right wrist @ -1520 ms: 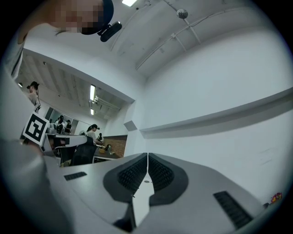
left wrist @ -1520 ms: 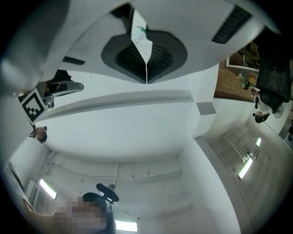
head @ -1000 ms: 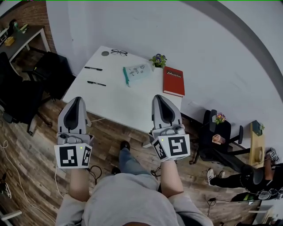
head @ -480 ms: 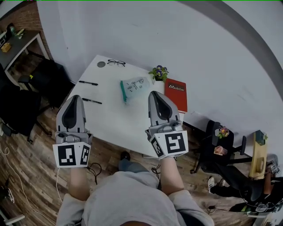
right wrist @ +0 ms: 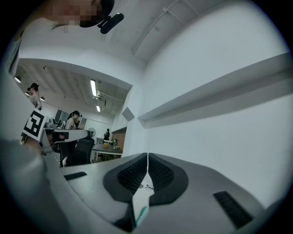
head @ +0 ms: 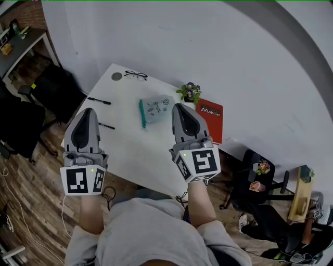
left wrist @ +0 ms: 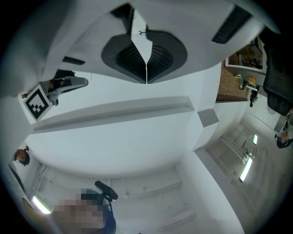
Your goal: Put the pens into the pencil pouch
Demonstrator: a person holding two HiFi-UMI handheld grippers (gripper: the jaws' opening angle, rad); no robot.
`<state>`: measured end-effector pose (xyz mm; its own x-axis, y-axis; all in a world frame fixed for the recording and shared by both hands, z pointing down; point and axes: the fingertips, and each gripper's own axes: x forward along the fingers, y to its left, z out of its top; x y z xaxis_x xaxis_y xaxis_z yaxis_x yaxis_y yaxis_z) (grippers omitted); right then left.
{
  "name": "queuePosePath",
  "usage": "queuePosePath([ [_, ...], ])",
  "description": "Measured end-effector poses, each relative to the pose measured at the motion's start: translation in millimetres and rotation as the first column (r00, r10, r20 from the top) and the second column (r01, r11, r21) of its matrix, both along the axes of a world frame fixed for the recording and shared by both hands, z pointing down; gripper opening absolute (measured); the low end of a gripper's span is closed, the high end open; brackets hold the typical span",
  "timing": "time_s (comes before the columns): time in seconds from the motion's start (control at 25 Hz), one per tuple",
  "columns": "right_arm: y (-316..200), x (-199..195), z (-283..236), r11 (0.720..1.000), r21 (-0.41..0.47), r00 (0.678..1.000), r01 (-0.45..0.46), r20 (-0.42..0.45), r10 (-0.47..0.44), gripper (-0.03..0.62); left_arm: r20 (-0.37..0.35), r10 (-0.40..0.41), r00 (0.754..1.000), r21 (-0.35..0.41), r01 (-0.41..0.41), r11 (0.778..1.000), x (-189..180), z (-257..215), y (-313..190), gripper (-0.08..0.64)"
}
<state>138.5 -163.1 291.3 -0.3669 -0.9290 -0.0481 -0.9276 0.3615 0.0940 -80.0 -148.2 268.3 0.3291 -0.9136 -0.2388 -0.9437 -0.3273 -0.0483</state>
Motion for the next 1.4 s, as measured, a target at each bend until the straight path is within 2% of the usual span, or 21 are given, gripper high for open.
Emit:
queuePosePath([
  [0.28,-37.6,-0.4,51.6,0.989,-0.149,1.0,0.023,-0.004,-0.024,0.029,0.015,0.002,1.0,-0.055,-0.001,0.998,9.6,20.9,-25.7,0.028],
  [0.48,-59.9,-6.7,104.9,0.957,-0.29,1.0,0.016,0.016,-0.012,0.029,0.028,0.027,0.999,-0.088,-0.025,0.996,11.9,32.9,-48.6,0.028],
  [0.8,-90.2,-16.0,188.4,0.867,-0.494,0.997,-0.061,0.007,0.073,0.029,0.033,0.113,0.993,-0.135,-0.108,0.985,7.9,49.6,-99.9,0.028],
  [1.0,-98.4,-20.9,234.1,0.796,-0.595,0.988,-0.111,0.017,0.151,0.031,0.043,0.19,0.981,-0.154,-0.181,0.971,8.2,61.1,-122.4,0.028],
  [1.2,-97.1,-30.3,274.7,0.725,-0.671,0.983,-0.153,-0.029,0.18,0.031,0.037,0.242,0.969,-0.201,-0.23,0.952,5.1,78.8,-140.1,0.028],
  [1.4,-100.2,-42.8,304.9,0.677,-0.715,0.98,-0.171,-0.052,0.193,0.04,0.039,0.272,0.961,-0.232,-0.257,0.938,-0.4,92.8,-155.5,0.028],
])
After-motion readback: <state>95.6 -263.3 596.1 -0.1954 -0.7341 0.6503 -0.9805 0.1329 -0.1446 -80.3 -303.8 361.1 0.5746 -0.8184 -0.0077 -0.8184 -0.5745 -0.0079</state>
